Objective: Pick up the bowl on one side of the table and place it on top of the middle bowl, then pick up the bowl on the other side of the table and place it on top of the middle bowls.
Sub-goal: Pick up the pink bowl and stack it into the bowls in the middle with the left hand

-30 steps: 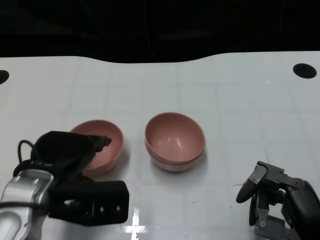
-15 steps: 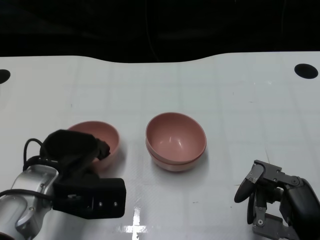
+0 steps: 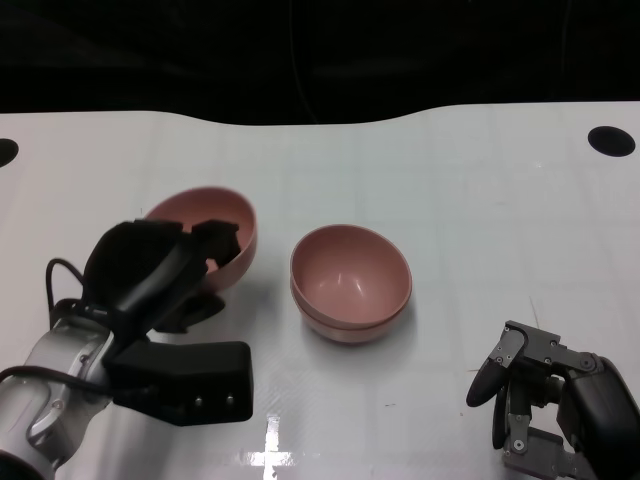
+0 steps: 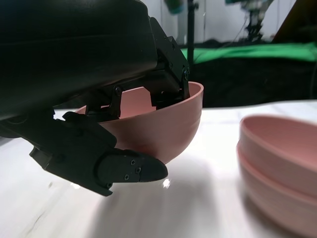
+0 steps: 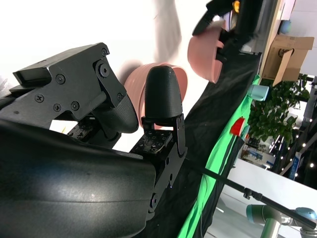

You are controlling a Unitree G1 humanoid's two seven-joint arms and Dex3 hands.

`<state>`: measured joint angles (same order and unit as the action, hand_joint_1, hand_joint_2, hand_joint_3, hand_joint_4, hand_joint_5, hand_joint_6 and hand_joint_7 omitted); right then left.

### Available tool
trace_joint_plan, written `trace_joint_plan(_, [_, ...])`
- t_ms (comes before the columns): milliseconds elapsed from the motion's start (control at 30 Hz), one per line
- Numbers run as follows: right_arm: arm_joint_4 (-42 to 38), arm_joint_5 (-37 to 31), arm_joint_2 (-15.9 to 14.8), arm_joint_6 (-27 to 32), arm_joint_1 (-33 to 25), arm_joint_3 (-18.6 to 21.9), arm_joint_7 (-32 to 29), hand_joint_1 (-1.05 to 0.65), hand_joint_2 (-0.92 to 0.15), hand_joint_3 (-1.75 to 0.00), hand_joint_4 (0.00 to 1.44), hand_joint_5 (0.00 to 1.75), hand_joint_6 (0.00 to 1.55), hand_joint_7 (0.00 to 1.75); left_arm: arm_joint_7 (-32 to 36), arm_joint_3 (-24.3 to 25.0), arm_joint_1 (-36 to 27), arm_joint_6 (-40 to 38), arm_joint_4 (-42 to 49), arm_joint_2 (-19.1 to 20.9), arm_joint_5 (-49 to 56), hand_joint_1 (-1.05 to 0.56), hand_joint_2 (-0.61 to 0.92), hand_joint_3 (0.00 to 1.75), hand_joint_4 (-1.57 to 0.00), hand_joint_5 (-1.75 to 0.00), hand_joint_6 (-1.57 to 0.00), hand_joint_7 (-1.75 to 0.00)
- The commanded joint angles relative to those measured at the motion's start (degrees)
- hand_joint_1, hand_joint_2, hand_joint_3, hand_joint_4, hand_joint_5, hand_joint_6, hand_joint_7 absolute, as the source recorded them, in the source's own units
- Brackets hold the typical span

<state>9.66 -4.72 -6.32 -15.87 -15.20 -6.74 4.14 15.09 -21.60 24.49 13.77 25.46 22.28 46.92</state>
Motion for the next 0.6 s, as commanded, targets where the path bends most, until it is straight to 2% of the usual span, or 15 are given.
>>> trace_joint_plan(33, [-0.28,-0.41,-0.32,-1.43,0.26,0.56,0.02,-0.04,-0.34,-1.52,0.91,1.75,0.81,1.49,2.63,0.76,2.61,0.44,-1.87,0.41,0.47,-0.18,0.61,0.76,-0.82,-1.75,-0.7,-1.49])
trace_joint_plan(133, [-0.85,-0.54,-0.23,-1.85,0.45,0.55,0.07,-0.03,-0.33,-1.52,0.91,1.75,0.8,1.49,4.33,0.23,4.58,2.46,-1.69,-0.53,0.08,-0.21,0.61,0.81,-0.84,-1.75,-0.74,-1.42])
trace_joint_plan(367, [-0.77,0.31,-0.07,-0.66,0.14,0.46,0.92,-0.04,-0.32,-1.54,0.9,1.75,0.81,1.49,2.64,-2.05,9.54,8.67,0.98,-3.59,-1.55,-0.21,0.57,0.88,-0.8,-1.73,-0.77,-1.35])
trace_joint_plan(467, [-0.24,0.25,0.13,0.32,-0.12,0.48,0.98,-0.04,-0.33,-1.54,0.91,1.75,0.81,1.49,2.81,-3.63,11.35,11.32,3.09,-4.68,-1.32,-0.23,0.61,0.83,-0.8,-1.72,-0.8,-1.28])
trace_joint_plan(600, [-0.14,0.38,0.27,0.47,-0.13,0.54,1.09,-0.03,-0.33,-1.54,0.91,1.75,0.82,1.48,3.54,-5.97,13.81,14.31,6.76,-6.4,-0.54,-0.23,0.64,0.75,-0.83,-1.7,-0.82,-1.4])
